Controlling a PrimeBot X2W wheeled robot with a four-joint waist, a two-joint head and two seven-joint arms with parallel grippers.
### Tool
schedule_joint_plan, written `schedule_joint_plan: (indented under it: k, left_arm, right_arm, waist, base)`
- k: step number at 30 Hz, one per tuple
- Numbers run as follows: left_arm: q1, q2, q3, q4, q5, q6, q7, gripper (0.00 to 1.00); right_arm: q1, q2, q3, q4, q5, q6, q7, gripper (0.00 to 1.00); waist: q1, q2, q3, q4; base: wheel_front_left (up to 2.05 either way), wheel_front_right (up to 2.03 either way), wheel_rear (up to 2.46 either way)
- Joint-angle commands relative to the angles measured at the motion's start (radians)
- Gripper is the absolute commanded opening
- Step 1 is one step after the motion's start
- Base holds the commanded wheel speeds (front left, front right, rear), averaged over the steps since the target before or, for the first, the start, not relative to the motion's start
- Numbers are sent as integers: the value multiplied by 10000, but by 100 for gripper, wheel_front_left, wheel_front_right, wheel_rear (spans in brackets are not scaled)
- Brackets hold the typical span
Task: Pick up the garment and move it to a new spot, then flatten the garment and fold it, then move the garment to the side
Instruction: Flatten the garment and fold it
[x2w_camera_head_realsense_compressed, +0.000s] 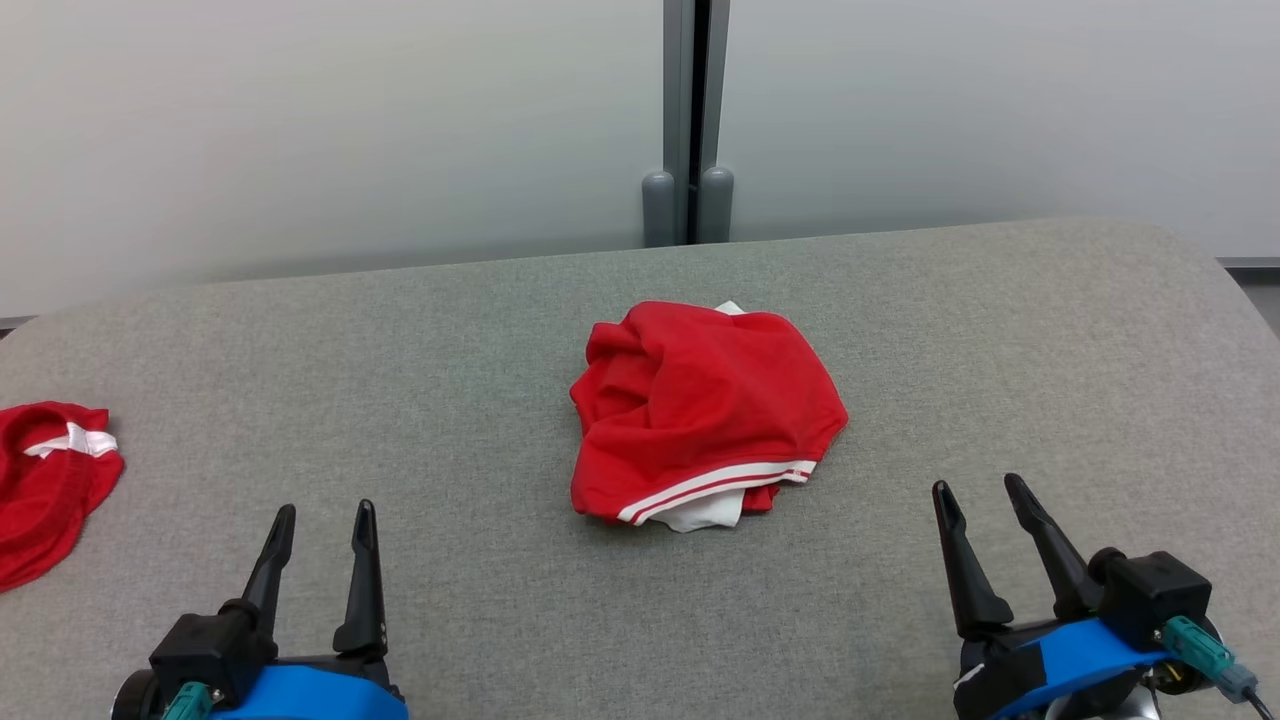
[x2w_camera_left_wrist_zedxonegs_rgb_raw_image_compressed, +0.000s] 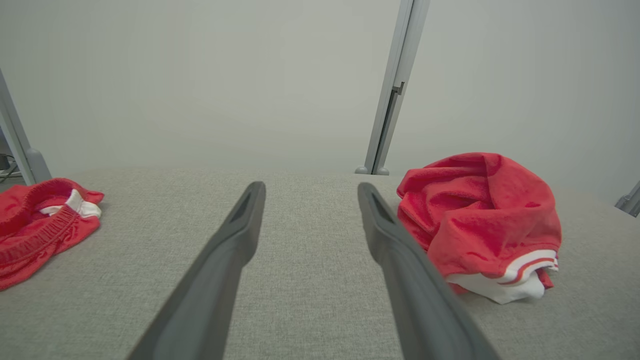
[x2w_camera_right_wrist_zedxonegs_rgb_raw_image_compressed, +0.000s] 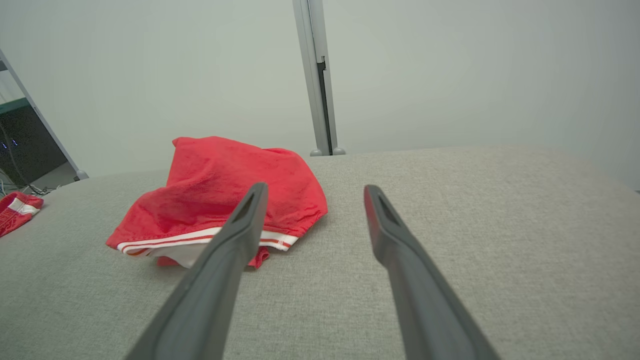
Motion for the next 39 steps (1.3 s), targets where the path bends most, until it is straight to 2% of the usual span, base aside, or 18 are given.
schedule_joint_plan:
  k: [1,5,8,12,17,20,25,29,30,31,32,33,39]
  left_arm:
    - [81,39,14,-65,-46,33,9,100]
    - [46,61,-36,-171,-63,68,99,100]
    - [-89,74,-90,-290,-34,82,147,100]
    - [-336,54,-204,-438,46,38,245,100]
    - [-632,-18,-344,-554,110,-11,308,100]
    - [-846,-87,-453,-526,107,-69,332,100]
    - [-1142,-163,-557,-345,84,-228,291,100]
    - [-1274,-238,-614,-165,44,-307,237,100]
    - [-1301,-257,-619,-117,32,-320,217,100]
    - [-1326,-276,-631,-77,44,-340,217,100]
    - [-1336,-292,-639,-42,42,-344,205,100]
    - [-1343,-303,-637,-13,34,-330,203,100]
    - [-1305,-280,-557,149,9,-331,125,100]
  right_arm:
    - [18,-43,38,-7,20,19,-10,100]
    - [-173,-38,600,-75,250,21,1,100]
    - [-444,-35,1680,-63,671,21,331,100]
    - [-1074,-47,3048,533,852,13,1167,100]
    - [-2522,-49,4344,1649,-436,13,1515,100]
    - [-3435,-49,4717,2590,-1213,13,1740,100]
    - [-4554,-47,4849,4122,-2537,13,1948,100]
    - [-5154,-47,4716,5251,-3130,12,2142,100]
    - [-5232,-46,4640,5478,-3176,12,2163,91]
    - [-5295,-46,4560,5671,-3181,12,2157,37]
    - [-5363,-43,4484,5755,-3075,12,2046,5]
    - [-5453,-41,4404,5792,-3042,12,1917,0]
    - [-5741,-38,4193,5269,-2013,12,1360,0]
  waist:
    - [0,0,5,-7]
    - [0,0,78,34]
    - [0,0,228,157]
    - [0,0,481,460]
    - [0,0,888,934]
    - [0,0,1086,1266]
    - [0,0,1322,1796]
    - [0,0,1407,2033]
    - [0,0,1407,2062]
    - [0,0,1395,2093]
    - [0,0,1379,2110]
    - [0,0,1364,2114]
    - [0,0,1085,1880]
  base:
    - [0,0,0]
    - [0,0,0]
    - [0,0,0]
    - [0,0,0]
    - [0,0,0]
    - [0,0,0]
    - [0,0,0]
    - [0,0,0]
    - [0,0,0]
    - [0,0,0]
    - [0,0,0]
    - [0,0,0]
    - [0,0,0]
